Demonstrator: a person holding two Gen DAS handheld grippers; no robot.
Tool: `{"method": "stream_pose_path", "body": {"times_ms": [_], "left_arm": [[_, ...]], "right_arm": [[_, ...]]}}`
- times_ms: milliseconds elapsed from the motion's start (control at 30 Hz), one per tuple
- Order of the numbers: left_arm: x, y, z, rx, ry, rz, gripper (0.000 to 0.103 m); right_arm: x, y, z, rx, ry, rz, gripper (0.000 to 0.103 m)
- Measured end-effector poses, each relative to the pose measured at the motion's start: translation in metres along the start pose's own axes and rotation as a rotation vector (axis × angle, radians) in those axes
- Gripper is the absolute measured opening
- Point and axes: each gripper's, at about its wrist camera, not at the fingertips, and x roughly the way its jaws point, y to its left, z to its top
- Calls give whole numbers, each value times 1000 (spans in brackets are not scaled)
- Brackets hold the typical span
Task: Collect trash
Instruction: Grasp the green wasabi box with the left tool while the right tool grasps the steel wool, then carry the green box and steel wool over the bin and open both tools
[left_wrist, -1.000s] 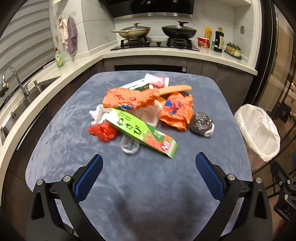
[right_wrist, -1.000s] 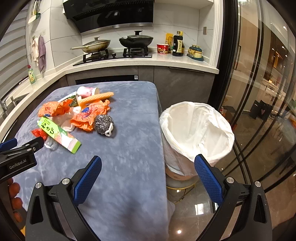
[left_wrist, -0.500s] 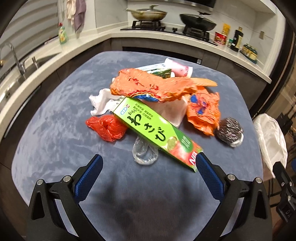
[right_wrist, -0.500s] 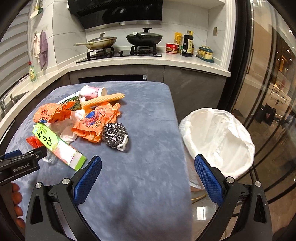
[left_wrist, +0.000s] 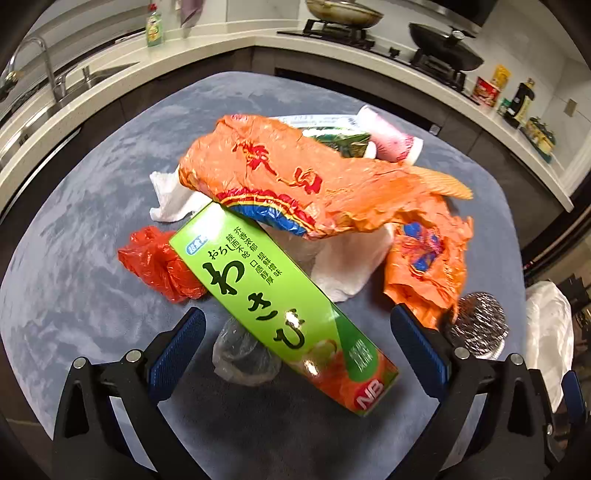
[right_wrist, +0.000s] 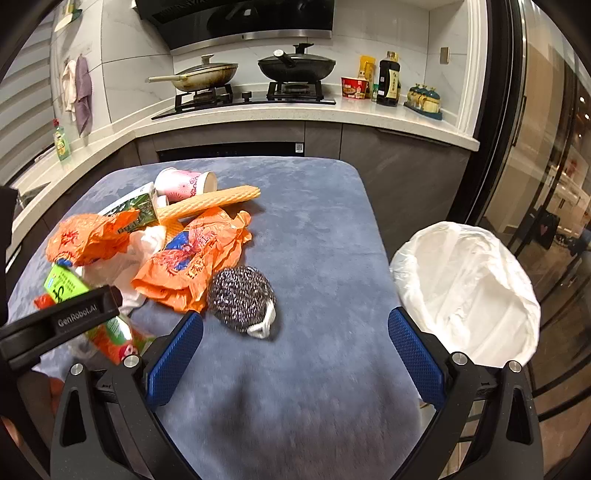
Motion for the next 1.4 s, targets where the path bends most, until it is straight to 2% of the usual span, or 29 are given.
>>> {"method": "stream_pose_path", "body": {"times_ms": [67,133,167,267,367,567,667,800,1133,1400], "left_arm": [[2,2,0,-4,-5,5,90],[5,3,0,9,6,-2,72],[7,4,0,16,17,-11,70],[6,8,-2,13,19,-28,69],[2,10,-2,20,9,-48,65],[-10,9,-2,44,-4,-81,59],[-15,8,-3,58,-10,-98,57],[-25,8,-6,74,-21,-121,55],[-54,3,-17,128,-56,-154,53],[-87,-21,-29,208,-107,-201,53]], "right_arm": [[8,1,2,7,10,11,96],[16,2,3,14,19,28,96],[20,3,4,17,23,38,96],[32,10,6,10,26,62,94],[46,18,7,-4,47,82,86],[64,25,2,-4,85,144,66],[64,27,1,12,92,182,52],[55,25,0,5,78,182,46],[10,-5,1,61,1,162,44],[-32,-55,-3,138,-68,78,44]]}}
